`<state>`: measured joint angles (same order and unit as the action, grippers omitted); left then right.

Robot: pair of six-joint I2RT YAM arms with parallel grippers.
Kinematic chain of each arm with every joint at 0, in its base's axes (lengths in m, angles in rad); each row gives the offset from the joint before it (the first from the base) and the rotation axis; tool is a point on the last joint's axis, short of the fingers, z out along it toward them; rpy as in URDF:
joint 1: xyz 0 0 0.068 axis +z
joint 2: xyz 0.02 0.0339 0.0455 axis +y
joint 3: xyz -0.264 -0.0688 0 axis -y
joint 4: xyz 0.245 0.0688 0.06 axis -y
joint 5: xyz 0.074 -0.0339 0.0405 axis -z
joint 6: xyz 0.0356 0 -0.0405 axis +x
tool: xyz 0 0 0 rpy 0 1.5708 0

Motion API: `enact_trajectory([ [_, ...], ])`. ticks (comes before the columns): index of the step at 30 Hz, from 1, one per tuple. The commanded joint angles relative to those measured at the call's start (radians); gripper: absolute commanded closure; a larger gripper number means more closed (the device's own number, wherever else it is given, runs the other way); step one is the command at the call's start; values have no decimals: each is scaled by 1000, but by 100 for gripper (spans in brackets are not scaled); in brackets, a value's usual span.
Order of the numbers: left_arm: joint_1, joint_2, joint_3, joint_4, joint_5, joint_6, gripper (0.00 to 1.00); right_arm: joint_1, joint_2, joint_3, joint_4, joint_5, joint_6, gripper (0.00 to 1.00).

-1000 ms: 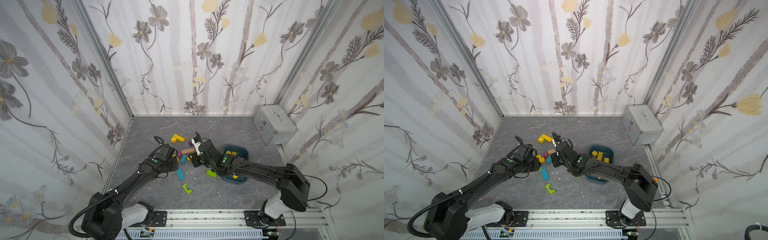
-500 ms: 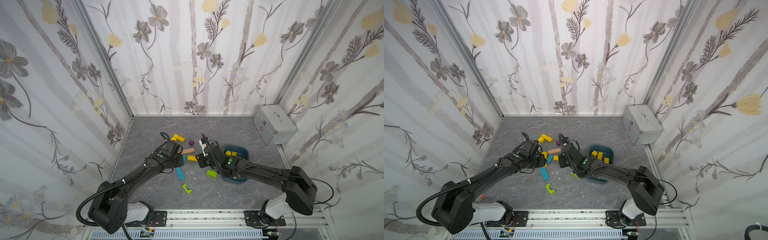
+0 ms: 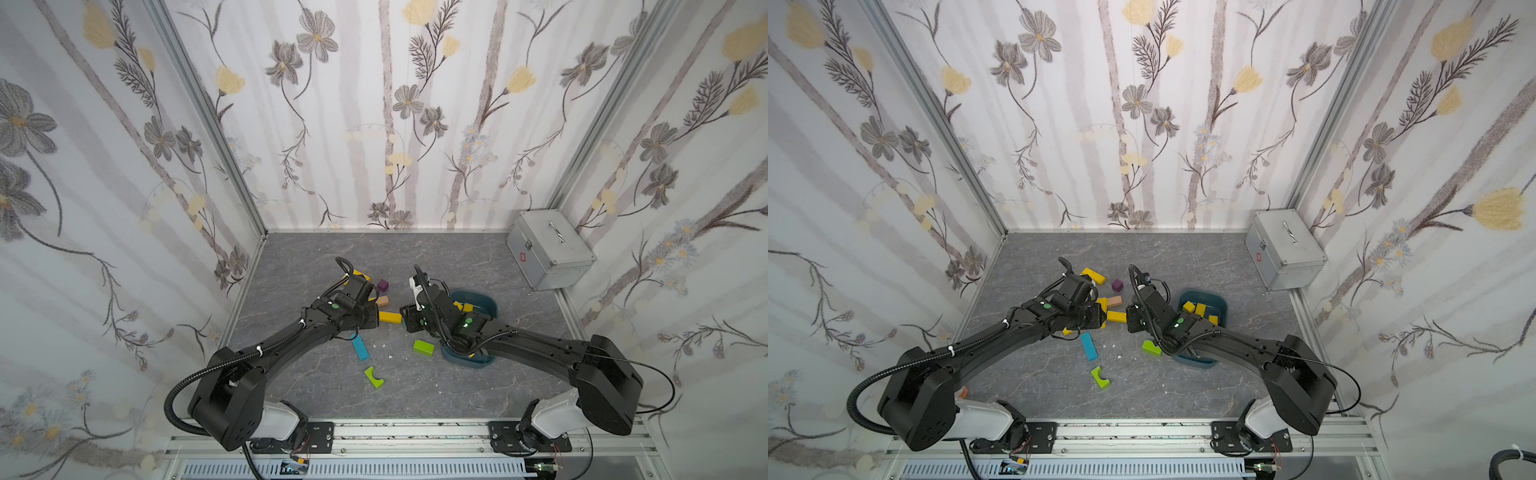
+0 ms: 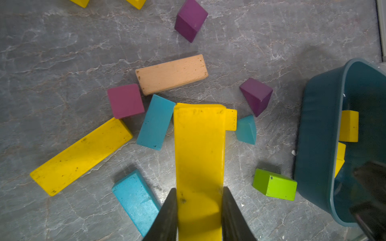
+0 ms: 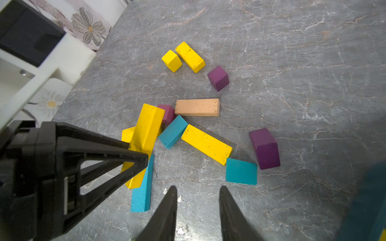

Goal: Pick out the yellow building blocks
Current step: Place the building block in the storage box.

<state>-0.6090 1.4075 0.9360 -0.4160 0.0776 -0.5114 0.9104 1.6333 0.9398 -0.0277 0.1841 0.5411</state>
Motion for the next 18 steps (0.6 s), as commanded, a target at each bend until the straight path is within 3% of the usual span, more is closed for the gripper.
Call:
enact_trajectory([
  [1, -22, 18, 31, 16, -28, 5, 71, -13, -26, -20, 39, 6, 26, 64],
  [18, -136, 251, 240, 16, 16, 16, 71, -73, -228, -186, 3, 59, 60, 63],
])
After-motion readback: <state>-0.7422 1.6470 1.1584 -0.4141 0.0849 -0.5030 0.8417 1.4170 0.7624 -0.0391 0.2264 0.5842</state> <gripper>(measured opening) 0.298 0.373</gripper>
